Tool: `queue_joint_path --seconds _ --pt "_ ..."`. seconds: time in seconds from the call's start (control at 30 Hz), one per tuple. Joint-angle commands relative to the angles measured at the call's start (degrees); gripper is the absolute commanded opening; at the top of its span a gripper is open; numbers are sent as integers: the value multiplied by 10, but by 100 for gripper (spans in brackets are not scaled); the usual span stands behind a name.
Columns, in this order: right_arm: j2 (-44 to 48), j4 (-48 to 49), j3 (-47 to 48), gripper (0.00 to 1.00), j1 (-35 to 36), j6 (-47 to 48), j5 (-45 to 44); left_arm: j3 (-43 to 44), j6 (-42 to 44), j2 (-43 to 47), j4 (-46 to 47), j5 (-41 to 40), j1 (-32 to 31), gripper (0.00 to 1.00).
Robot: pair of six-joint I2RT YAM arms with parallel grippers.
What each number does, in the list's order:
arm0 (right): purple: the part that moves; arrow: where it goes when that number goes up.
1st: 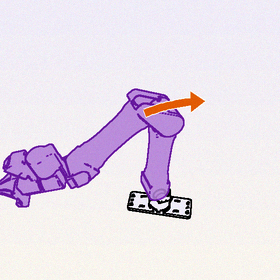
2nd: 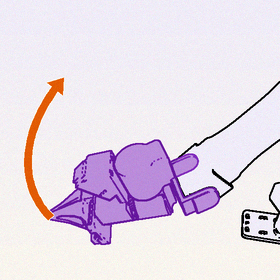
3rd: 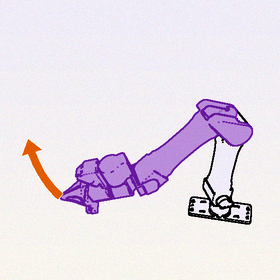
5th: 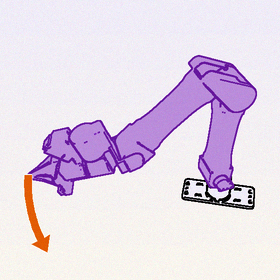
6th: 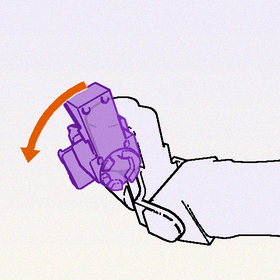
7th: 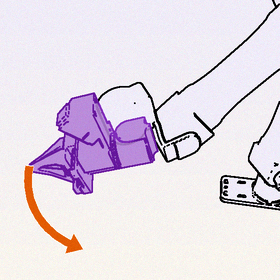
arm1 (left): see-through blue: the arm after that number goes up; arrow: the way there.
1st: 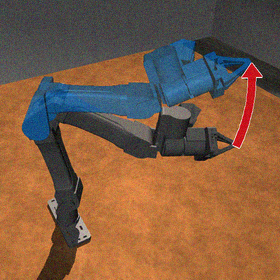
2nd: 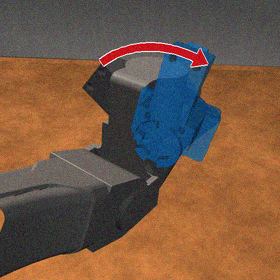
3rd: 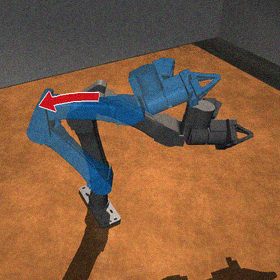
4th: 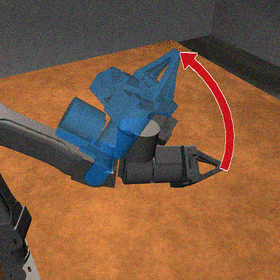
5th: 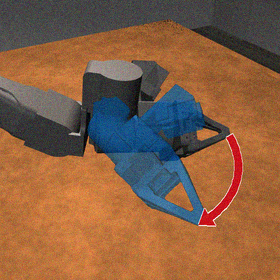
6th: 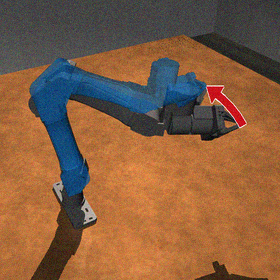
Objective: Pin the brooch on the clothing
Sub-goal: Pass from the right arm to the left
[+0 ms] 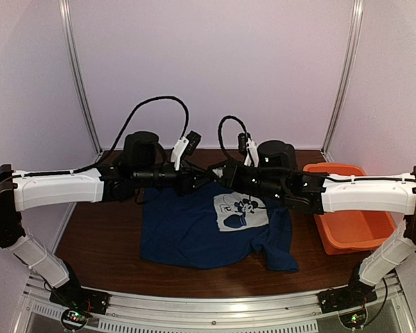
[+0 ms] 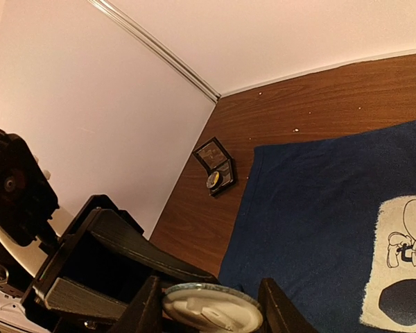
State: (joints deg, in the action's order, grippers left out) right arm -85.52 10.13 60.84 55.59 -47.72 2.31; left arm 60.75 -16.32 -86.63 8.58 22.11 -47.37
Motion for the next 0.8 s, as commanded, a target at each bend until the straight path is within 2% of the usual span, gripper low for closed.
queue_joint_path --seconds 0.0,0.2,0.37,0.5,0.57,0.77 --pt "-11 -7 14 41 10 13 -6 3 -5 -3 27 2 1 22" --pt "-15 3 13 47 13 15 -3 3 -9 -6 29 1 1 0" --pt "-10 23 2 56 13 16 10 -1 -13 -2 32 -7 1 0" --pt "17 37 -10 75 7 44 29 -14 -21 10 50 -8 3 0" --pt "44 55 -27 81 1 70 43 -27 -28 17 75 4 6 0" --pt "133 127 -111 84 -7 171 67 -90 -67 55 206 66 19 0"
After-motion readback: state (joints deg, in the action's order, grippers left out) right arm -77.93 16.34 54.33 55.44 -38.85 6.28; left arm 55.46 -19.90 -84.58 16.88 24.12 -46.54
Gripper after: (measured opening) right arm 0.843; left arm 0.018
